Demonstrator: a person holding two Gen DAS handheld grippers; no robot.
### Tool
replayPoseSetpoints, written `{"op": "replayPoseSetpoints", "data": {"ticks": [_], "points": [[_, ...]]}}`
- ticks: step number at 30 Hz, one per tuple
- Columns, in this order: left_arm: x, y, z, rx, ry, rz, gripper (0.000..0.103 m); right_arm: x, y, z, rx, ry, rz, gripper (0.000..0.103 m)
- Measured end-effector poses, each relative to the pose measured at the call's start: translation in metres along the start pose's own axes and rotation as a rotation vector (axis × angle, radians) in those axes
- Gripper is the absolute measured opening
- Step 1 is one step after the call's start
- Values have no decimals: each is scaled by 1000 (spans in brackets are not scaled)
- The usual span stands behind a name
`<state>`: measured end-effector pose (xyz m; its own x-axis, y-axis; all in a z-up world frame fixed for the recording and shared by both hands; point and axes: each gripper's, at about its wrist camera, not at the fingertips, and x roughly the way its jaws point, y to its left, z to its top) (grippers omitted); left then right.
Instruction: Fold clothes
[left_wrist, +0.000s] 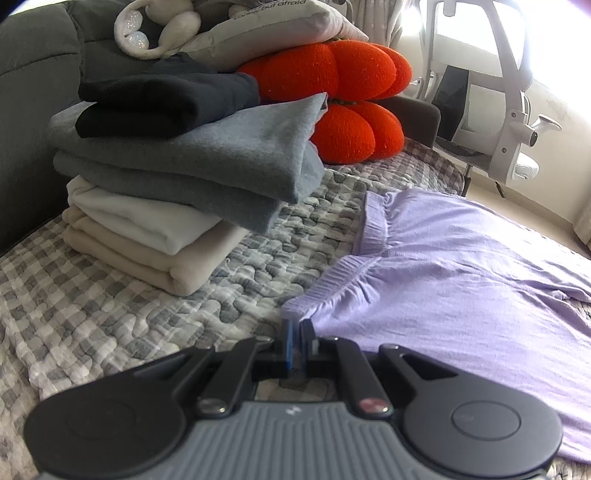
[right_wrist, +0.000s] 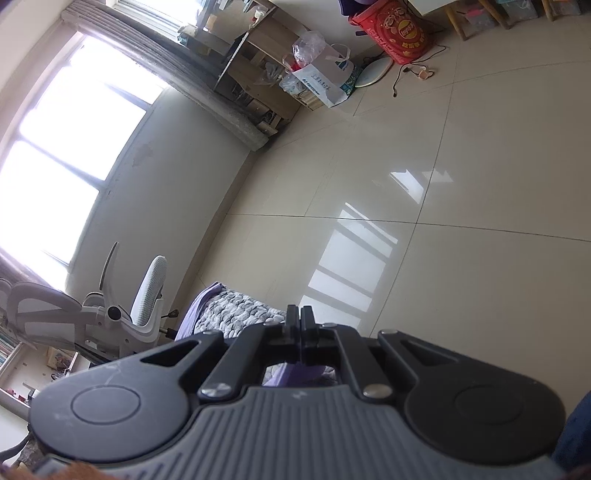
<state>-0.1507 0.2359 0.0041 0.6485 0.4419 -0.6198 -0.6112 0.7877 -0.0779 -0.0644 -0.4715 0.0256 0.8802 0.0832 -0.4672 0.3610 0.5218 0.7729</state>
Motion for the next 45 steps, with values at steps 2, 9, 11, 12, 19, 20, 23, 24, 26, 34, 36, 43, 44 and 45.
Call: {"op": "replayPoseSetpoints", "data": {"ticks": [2, 9, 11, 12, 19, 20, 23, 24, 26, 34, 36, 43, 44, 45], "points": [[1, 0, -1, -1, 2, 0, 6, 1, 0, 0, -5, -1, -2, 3], [4, 0, -4, 1, 14, 3, 9, 7, -5, -5, -21, 3, -30, 3], [5, 0, -5, 3, 17, 5, 9, 10, -8, -6, -17, 10, -36, 3], [6, -1, -5, 3, 18, 6, 9, 11, -9, -6, -17, 13, -38, 3], [8, -2, -7, -6, 31, 11, 17, 17, -15, -8, -67, 25, -91, 12], [8, -1, -6, -9, 35, 12, 20, 18, -18, -8, -57, 29, -98, 12], [5, 6, -4, -25, 46, 21, 35, 19, -23, -6, -36, 32, -110, 12], [5, 9, -2, -37, 45, 18, 37, 19, -22, -6, -40, 31, -108, 12], [4, 15, 0, -61, 50, 3, 37, 19, -19, -6, -53, 29, -105, 12], [2, 20, 5, -98, 48, -10, 38, 35, 5, -11, -142, 53, -81, 12], [5, 20, 3, -96, 59, -18, 38, 41, 9, -14, -158, 59, -76, 12], [6, 29, 3, -138, 70, -46, 40, 43, 24, -33, -271, 94, -48, 13], [5, 29, 3, -136, 70, -51, 40, 40, 27, -37, -289, 104, -36, 13], [5, 29, 2, -135, 75, -58, 40, 37, 29, -41, -307, 115, -23, 13]]}}
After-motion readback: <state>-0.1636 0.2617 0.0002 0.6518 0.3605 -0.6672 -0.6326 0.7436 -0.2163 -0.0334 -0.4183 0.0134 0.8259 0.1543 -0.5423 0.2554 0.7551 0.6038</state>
